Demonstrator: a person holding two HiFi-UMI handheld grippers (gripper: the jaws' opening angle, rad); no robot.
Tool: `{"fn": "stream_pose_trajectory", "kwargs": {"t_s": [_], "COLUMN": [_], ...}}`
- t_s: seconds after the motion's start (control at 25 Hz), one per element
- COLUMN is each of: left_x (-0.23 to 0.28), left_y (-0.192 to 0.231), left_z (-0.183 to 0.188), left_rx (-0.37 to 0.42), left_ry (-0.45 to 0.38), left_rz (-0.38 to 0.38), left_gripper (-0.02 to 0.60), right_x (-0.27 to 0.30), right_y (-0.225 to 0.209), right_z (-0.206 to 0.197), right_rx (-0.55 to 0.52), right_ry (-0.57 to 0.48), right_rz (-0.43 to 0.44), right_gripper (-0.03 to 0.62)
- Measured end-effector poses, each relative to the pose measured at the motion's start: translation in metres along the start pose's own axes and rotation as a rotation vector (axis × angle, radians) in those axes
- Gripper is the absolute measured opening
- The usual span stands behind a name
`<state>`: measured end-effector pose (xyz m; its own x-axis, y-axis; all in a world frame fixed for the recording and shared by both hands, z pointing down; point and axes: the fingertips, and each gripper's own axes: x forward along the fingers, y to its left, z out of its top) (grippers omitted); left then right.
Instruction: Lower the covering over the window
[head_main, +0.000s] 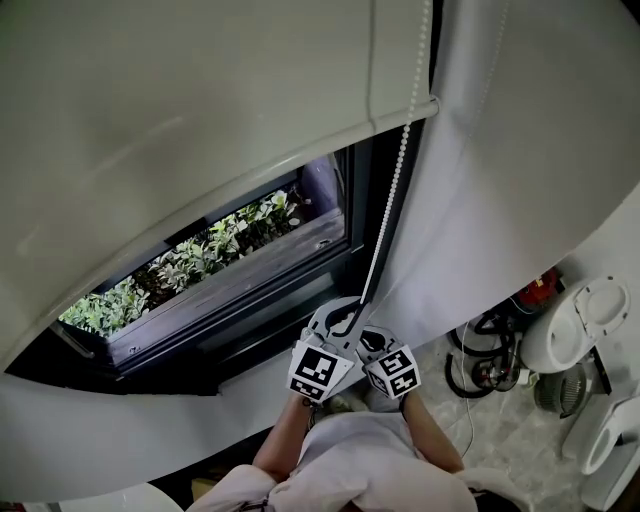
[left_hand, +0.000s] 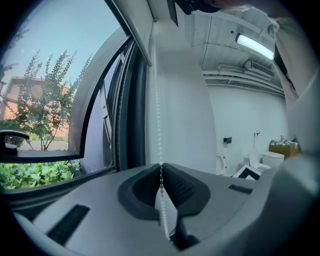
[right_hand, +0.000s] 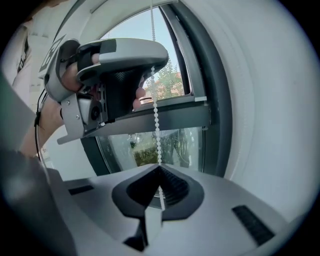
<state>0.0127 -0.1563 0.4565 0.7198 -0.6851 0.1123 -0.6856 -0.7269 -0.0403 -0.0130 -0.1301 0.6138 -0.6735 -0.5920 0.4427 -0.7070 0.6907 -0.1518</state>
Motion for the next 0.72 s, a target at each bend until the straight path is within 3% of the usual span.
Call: {"fn": "stream_pose_trajectory", "kwargs": {"t_s": [0.56,0.72], "left_x": [-0.001,-0.002], "left_y": [-0.010,-0.006], "left_z": [-0.056,-0.066], "left_rx": [-0.012,-0.013], "left_ry": [0.083,0.079], "left_rz": [0.002,0.010], "left_gripper": [0.021,0.021], "right_x": [0.009,0.008], "right_y": [0.007,0.008], "right_z": [-0.055,-0.060], "right_rx": [0.013,0.006], "right_ry": [0.138,0.134], "right_rz": [0.012,0.022], "right_gripper": [-0.003,0.000]}}
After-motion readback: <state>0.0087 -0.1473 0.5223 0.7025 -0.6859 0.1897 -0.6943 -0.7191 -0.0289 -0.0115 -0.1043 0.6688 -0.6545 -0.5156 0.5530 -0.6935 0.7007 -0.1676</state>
